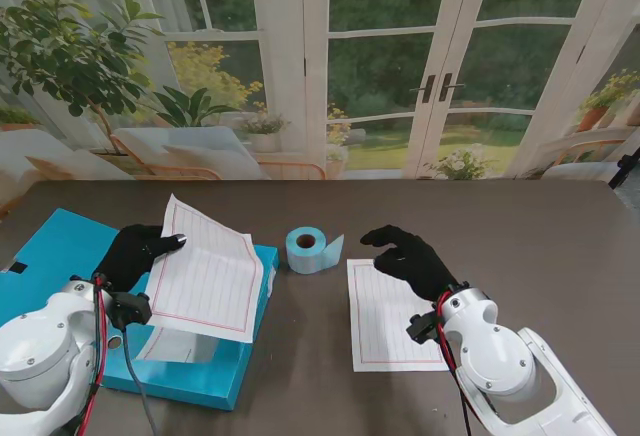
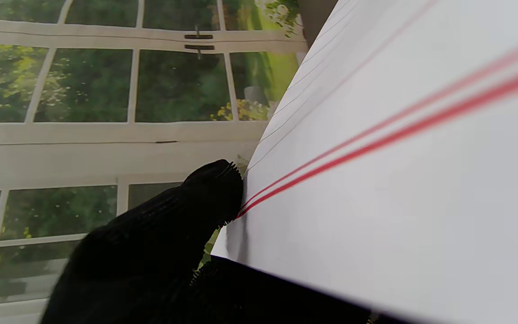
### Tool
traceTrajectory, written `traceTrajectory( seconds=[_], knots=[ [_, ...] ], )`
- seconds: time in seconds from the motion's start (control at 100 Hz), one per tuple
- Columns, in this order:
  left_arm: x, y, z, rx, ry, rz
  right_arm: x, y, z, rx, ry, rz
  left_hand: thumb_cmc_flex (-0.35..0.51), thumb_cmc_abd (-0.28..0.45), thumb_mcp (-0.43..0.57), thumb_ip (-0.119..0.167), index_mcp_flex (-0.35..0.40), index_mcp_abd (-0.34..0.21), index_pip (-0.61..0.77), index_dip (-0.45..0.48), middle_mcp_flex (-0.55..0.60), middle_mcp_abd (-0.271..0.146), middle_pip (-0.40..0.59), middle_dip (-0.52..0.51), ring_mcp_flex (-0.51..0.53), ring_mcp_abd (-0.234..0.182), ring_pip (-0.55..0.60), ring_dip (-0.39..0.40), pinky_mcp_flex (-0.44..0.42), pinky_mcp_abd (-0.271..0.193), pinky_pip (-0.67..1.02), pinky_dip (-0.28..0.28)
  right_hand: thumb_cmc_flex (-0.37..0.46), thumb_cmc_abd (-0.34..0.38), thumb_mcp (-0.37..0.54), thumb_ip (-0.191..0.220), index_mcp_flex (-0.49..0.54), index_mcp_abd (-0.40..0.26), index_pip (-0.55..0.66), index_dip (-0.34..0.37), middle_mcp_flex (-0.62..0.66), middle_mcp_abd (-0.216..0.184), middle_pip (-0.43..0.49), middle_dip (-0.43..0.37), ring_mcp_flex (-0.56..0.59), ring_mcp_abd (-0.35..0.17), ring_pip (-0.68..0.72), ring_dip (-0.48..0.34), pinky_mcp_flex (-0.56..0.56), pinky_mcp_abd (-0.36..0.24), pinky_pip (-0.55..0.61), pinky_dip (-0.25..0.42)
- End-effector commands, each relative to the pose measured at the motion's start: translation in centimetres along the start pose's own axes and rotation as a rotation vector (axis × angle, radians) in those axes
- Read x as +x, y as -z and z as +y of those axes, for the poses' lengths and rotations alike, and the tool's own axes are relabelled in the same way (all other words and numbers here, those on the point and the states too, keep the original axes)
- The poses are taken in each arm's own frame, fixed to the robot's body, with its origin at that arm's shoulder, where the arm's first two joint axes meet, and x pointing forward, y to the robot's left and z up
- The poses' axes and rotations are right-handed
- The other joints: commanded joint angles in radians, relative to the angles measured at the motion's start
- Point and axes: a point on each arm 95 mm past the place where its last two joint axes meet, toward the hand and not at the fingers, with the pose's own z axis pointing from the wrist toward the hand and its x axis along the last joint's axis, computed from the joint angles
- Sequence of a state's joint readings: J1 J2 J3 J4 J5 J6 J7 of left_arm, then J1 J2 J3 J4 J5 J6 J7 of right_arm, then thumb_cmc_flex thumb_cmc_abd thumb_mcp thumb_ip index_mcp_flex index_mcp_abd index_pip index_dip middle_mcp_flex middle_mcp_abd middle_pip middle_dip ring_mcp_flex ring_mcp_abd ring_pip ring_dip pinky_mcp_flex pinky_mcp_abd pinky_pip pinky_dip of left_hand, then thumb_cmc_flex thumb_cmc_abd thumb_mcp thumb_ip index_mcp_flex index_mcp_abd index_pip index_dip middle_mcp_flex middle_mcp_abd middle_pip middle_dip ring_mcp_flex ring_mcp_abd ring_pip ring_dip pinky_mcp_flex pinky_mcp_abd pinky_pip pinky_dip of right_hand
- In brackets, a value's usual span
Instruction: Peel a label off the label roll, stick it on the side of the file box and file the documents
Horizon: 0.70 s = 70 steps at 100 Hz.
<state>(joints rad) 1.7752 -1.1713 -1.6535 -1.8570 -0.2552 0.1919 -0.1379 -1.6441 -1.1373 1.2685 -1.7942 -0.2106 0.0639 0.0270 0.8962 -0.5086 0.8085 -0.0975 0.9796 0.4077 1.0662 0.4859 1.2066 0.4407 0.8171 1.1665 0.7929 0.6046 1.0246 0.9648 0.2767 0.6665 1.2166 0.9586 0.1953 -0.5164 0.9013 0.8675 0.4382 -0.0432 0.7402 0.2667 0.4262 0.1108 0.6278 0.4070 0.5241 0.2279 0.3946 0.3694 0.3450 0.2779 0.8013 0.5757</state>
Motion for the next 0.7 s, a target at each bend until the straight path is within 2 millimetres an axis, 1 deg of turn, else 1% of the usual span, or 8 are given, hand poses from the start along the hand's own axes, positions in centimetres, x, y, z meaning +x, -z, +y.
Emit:
traceTrajectory(
  seconds=[0.0, 0.26, 0.54, 0.62, 0.63, 0.64, 0.66, 0.69],
  knots=[
    [-1.0, 0.4, -1.1, -0.005, -0.032, -0.048, -0.2, 0.3, -0.4, 0.021, -0.002, 0.0, 0.034, -0.016, 0.001, -0.003, -0.022, 0.018, 0.009, 0.017, 0.001, -0.005, -0.004, 0.007, -0.011, 0.093, -0.015, -0.002, -0.033, -0.106, 0.086, 0.011, -0.008, 0.009, 0.014, -0.007, 0.021, -0.025, -0.004, 0.007, 0.025, -0.031, -0.012, -0.01, 0.001, -0.01, -0.006, -0.01, -0.233, -0.023, -0.026, 0.009],
    [-3.0, 0.7, -4.0, 0.035, -0.2, -0.201, -0.4, 0.4, -0.3, 0.036, 0.059, 0.037, 0.052, 0.005, -0.044, 0.001, -0.038, 0.01, -0.005, 0.013, -0.029, -0.002, -0.008, 0.013, -0.046, 0.092, -0.016, -0.006, -0.064, -0.136, 0.082, 0.013, -0.032, 0.025, -0.002, -0.006, 0.006, -0.046, -0.017, 0.006, 0.019, -0.044, -0.022, -0.011, -0.001, -0.019, -0.015, -0.012, -0.236, -0.024, -0.039, 0.009],
    [-4.5, 0.0, -5.6, 0.09, -0.369, -0.295, -0.4, 0.5, 0.0, 0.038, 0.083, 0.072, 0.073, 0.031, -0.1, -0.007, -0.056, -0.01, -0.028, -0.014, -0.069, -0.004, -0.031, 0.001, -0.086, 0.078, -0.036, -0.021, -0.098, -0.17, 0.067, 0.002, -0.028, 0.027, 0.001, -0.01, 0.013, -0.052, -0.018, 0.01, 0.029, -0.044, -0.022, -0.009, 0.005, -0.019, -0.015, -0.01, -0.23, -0.024, -0.043, 0.013],
    [-4.9, -0.3, -5.9, 0.101, -0.412, -0.332, -0.6, 0.5, 0.0, 0.039, 0.081, 0.073, 0.094, 0.053, -0.145, -0.009, -0.068, -0.016, -0.043, -0.032, -0.091, -0.001, -0.046, -0.01, -0.109, 0.073, -0.05, -0.032, -0.117, -0.187, 0.059, -0.012, -0.027, 0.03, 0.001, -0.01, 0.014, -0.051, -0.019, 0.01, 0.031, -0.043, -0.022, -0.009, 0.007, -0.018, -0.015, -0.01, -0.229, -0.024, -0.043, 0.014],
    [-5.0, -0.4, -6.0, 0.1, -0.417, -0.336, -0.6, 0.5, 0.0, 0.039, 0.081, 0.073, 0.101, 0.059, -0.161, -0.008, -0.069, -0.018, -0.046, -0.035, -0.094, -0.001, -0.05, -0.014, -0.112, 0.071, -0.053, -0.035, -0.119, -0.19, 0.059, -0.016, -0.027, 0.03, 0.001, -0.01, 0.015, -0.052, -0.019, 0.01, 0.032, -0.042, -0.022, -0.008, 0.008, -0.018, -0.015, -0.01, -0.228, -0.024, -0.043, 0.014],
    [-5.0, -0.4, -6.0, 0.098, -0.422, -0.34, -0.6, 0.5, 0.0, 0.039, 0.08, 0.072, 0.093, 0.089, -0.194, -0.001, -0.065, -0.02, -0.058, -0.032, -0.097, -0.001, -0.052, -0.017, -0.115, 0.07, -0.054, -0.038, -0.122, -0.193, 0.058, -0.021, -0.027, 0.03, 0.001, -0.009, 0.015, -0.052, -0.019, 0.01, 0.032, -0.042, -0.022, -0.008, 0.008, -0.018, -0.015, -0.01, -0.228, -0.023, -0.043, 0.014],
    [-5.1, -0.5, -6.0, 0.095, -0.433, -0.348, -0.7, 0.5, 0.0, 0.039, 0.079, 0.072, 0.112, 0.081, -0.209, 0.007, -0.069, -0.024, -0.068, -0.032, -0.105, -0.001, -0.057, -0.021, -0.12, 0.068, -0.057, -0.04, -0.126, -0.196, 0.058, -0.025, -0.027, 0.031, 0.001, -0.009, 0.015, -0.052, -0.019, 0.01, 0.032, -0.041, -0.022, -0.008, 0.008, -0.017, -0.015, -0.01, -0.228, -0.023, -0.043, 0.015],
    [-5.2, -0.6, -6.0, 0.092, -0.447, -0.357, -0.8, 0.5, 0.0, 0.039, 0.075, 0.07, 0.118, 0.08, -0.213, 0.005, -0.073, -0.027, -0.073, -0.036, -0.111, -0.002, -0.061, -0.023, -0.123, 0.065, -0.06, -0.042, -0.129, -0.199, 0.056, -0.028, -0.026, 0.03, 0.001, -0.009, 0.014, -0.051, -0.02, 0.011, 0.032, -0.042, -0.023, -0.008, 0.009, -0.018, -0.015, -0.01, -0.227, -0.023, -0.044, 0.015]
  ],
)
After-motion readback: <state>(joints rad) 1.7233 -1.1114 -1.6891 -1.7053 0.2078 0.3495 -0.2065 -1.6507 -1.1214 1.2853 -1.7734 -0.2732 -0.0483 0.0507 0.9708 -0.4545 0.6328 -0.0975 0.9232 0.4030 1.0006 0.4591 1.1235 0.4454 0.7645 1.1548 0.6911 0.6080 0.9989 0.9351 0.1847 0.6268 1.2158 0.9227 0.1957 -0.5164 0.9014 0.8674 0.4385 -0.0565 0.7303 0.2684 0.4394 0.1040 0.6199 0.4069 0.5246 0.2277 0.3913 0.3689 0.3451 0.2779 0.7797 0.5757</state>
